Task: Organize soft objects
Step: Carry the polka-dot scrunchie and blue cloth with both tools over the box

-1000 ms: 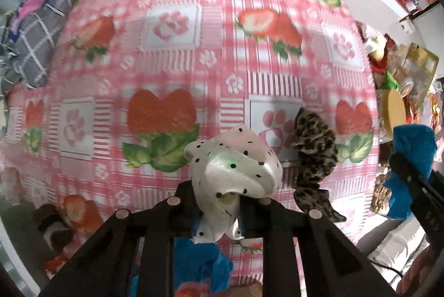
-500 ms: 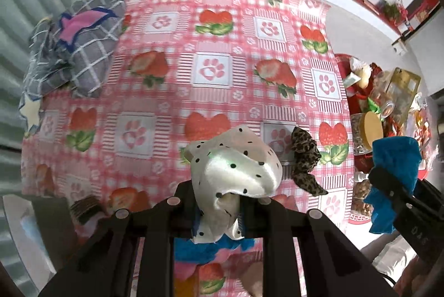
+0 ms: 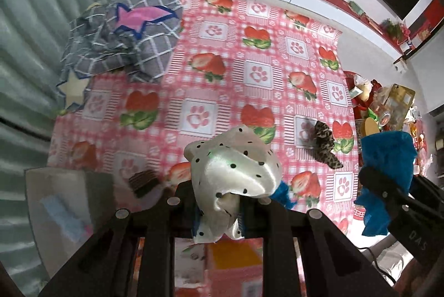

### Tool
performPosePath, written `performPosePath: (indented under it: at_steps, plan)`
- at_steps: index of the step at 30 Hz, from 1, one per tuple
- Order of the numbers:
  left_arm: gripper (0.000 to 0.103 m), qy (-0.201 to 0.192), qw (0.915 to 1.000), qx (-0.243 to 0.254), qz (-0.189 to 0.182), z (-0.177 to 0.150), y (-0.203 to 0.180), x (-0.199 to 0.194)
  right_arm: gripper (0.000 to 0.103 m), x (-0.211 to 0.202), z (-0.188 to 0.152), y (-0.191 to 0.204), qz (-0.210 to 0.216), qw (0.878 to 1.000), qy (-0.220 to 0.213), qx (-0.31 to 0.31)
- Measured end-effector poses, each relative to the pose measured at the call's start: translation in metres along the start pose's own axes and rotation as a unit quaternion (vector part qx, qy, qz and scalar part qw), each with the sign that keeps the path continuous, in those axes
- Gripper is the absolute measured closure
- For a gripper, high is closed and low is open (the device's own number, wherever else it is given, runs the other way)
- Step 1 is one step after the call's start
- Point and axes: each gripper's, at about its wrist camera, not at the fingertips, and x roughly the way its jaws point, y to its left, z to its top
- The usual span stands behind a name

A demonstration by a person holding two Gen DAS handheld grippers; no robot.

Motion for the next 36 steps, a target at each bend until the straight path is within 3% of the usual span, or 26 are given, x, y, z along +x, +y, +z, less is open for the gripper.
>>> performPosePath:
  at_steps: [9, 36]
  plan:
    - [0.081, -0.001, 0.9999, -0.010, -0.009, -0.033, 0.041, -0.026, 0.060, -0.020, -0.017, 0.045, -0.001, 1.000, -0.004, -0.020]
    - [0.081, 0.016, 0.9997, 0.016, -0.012, -0.158, 0.109, -0.056, 0.060, -0.040, -0.122, 0.109, -0.002, 0.999, 0.049, -0.023]
